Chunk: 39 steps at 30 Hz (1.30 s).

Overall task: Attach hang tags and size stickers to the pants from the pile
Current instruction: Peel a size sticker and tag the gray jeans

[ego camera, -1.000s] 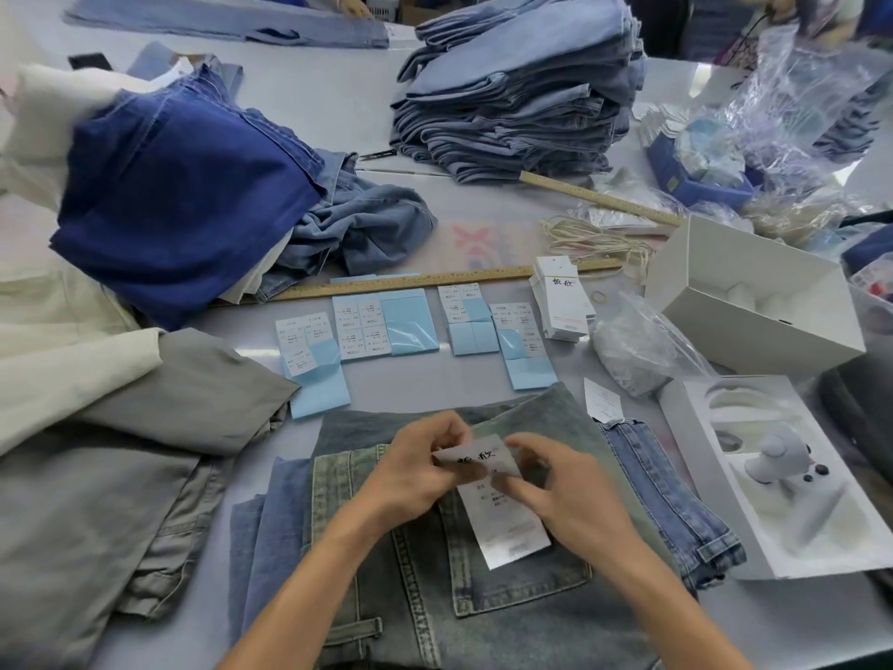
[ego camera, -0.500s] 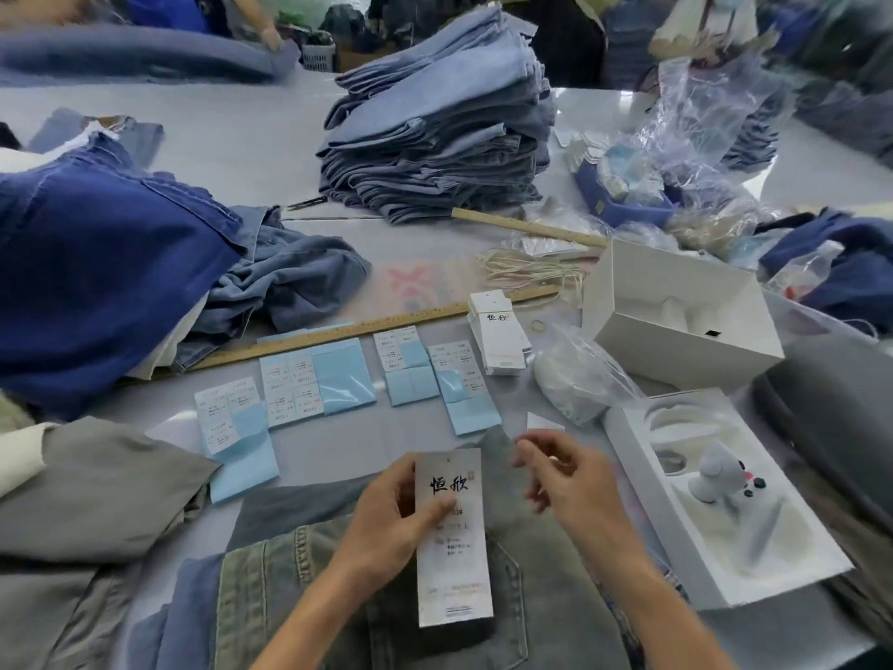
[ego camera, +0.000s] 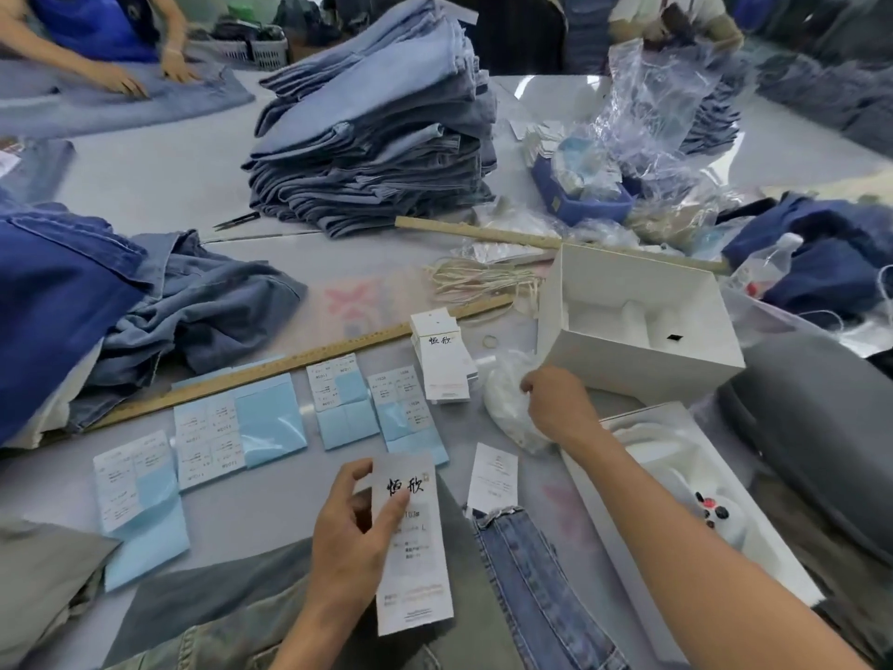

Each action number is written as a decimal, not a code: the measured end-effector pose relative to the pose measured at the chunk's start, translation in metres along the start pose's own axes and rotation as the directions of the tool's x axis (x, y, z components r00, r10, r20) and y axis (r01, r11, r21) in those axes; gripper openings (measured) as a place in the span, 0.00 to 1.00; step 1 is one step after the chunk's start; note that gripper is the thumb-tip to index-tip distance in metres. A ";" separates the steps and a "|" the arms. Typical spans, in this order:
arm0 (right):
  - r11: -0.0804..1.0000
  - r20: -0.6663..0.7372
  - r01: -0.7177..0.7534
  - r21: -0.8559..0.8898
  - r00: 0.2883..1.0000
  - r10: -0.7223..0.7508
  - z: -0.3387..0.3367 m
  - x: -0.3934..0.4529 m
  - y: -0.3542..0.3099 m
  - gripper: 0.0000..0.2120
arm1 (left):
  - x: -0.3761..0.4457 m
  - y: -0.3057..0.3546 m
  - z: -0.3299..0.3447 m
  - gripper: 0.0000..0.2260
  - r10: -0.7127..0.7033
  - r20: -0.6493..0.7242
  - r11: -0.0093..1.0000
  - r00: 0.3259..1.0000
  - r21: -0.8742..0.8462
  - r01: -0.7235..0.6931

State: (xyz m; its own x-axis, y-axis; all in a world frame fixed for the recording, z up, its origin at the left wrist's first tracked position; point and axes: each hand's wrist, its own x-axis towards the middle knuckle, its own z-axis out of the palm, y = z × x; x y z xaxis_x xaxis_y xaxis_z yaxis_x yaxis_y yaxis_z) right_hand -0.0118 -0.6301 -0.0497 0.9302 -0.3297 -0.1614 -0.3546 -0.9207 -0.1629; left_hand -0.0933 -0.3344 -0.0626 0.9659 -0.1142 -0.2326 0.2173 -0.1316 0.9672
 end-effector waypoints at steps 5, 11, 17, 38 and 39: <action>1.000 0.092 0.008 -0.023 0.996 -0.006 0.002 0.012 0.009 0.23 | 0.004 -0.005 0.011 0.14 -0.024 -0.037 0.999 0.999 -0.025 0.023; 0.987 0.042 0.008 -0.163 0.999 -0.001 -0.003 0.016 0.005 0.17 | 0.004 -0.012 0.011 0.14 -0.041 -0.047 0.999 0.998 -0.019 0.040; 0.987 -0.054 0.013 -0.159 0.998 -0.022 -0.015 0.020 0.004 0.10 | 0.004 -0.014 0.010 0.14 -0.045 -0.038 0.999 0.998 -0.031 0.044; 0.818 -0.345 0.080 0.570 0.927 0.150 -0.052 0.000 0.025 0.07 | -0.001 -0.007 0.001 0.16 -0.033 0.007 0.999 0.999 -0.025 0.033; 0.779 -0.388 0.101 0.619 0.901 0.192 -0.057 -0.001 0.025 0.06 | -0.001 -0.006 -0.002 0.18 -0.015 0.039 1.000 0.999 -0.009 0.015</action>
State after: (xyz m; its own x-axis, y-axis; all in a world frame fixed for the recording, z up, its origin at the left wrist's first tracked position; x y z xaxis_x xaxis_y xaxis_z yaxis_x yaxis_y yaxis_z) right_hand -0.0160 -0.6644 0.0015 0.8069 -0.5552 0.2014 -0.2414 -0.6212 -0.7455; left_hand -0.0955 -0.3310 -0.0682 0.9562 -0.1507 -0.2509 0.2334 -0.1243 0.9644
